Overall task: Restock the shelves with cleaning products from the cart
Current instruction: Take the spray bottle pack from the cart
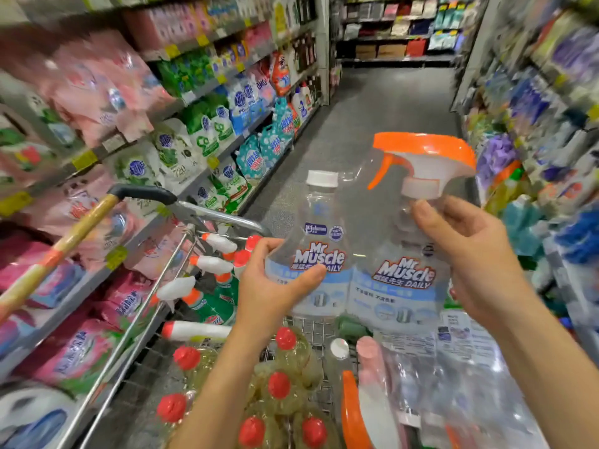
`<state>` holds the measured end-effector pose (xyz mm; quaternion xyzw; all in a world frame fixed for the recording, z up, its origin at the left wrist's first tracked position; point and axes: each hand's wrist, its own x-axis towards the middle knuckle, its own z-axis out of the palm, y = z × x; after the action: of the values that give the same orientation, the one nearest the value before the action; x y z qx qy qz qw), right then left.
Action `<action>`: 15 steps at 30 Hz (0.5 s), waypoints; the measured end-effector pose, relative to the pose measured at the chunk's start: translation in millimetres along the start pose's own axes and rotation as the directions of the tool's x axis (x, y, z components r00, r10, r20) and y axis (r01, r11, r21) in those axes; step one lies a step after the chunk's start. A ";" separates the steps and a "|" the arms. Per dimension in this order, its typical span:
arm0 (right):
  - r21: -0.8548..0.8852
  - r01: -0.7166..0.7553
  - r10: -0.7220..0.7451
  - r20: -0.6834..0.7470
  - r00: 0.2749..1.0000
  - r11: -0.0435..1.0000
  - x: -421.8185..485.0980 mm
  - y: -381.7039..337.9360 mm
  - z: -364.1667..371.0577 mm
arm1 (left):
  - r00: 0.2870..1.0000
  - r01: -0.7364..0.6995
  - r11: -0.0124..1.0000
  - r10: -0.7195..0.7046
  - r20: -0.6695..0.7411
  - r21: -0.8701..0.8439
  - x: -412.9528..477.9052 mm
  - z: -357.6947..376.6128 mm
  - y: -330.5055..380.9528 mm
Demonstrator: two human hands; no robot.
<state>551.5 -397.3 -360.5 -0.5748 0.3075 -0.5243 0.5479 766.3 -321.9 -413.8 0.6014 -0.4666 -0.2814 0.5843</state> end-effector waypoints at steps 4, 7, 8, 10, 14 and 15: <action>-0.019 -0.131 0.132 0.125 0.983 0.991 -50.7 3.5 -18.5 | 0.996 -0.064 0.997 0.063 -0.061 -0.030 -27.9 0.4 20.6; -0.048 -0.106 0.108 0.020 0.994 0.993 -87.8 0.9 -22.7 | 0.997 -0.066 0.994 0.061 -0.056 -0.086 -48.8 12.8 30.1; -0.072 -0.072 0.070 -0.032 0.997 0.995 -98.4 -4.8 -22.9 | 0.998 -0.061 0.992 0.057 -0.038 -0.114 -55.3 16.2 32.5; -0.139 -0.003 -0.013 -0.115 0.993 0.990 -119.1 -20.4 -21.6 | 0.998 -0.045 0.987 0.049 0.027 -0.156 -64.9 19.8 39.3; -0.176 0.022 -0.076 -0.306 0.949 0.984 -169.4 -43.6 -17.7 | 0.966 -0.089 0.984 0.122 0.227 -0.153 -83.6 23.4 54.0; -0.176 0.024 -0.087 -0.356 0.931 0.984 -185.1 -47.6 -16.1 | 0.951 -0.108 0.981 0.149 0.272 -0.159 -90.8 22.6 58.6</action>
<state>477.5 -220.5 -366.8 -0.5212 0.4300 -0.6085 0.4161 695.8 -244.0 -379.6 0.4801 -0.5620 -0.3582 0.5703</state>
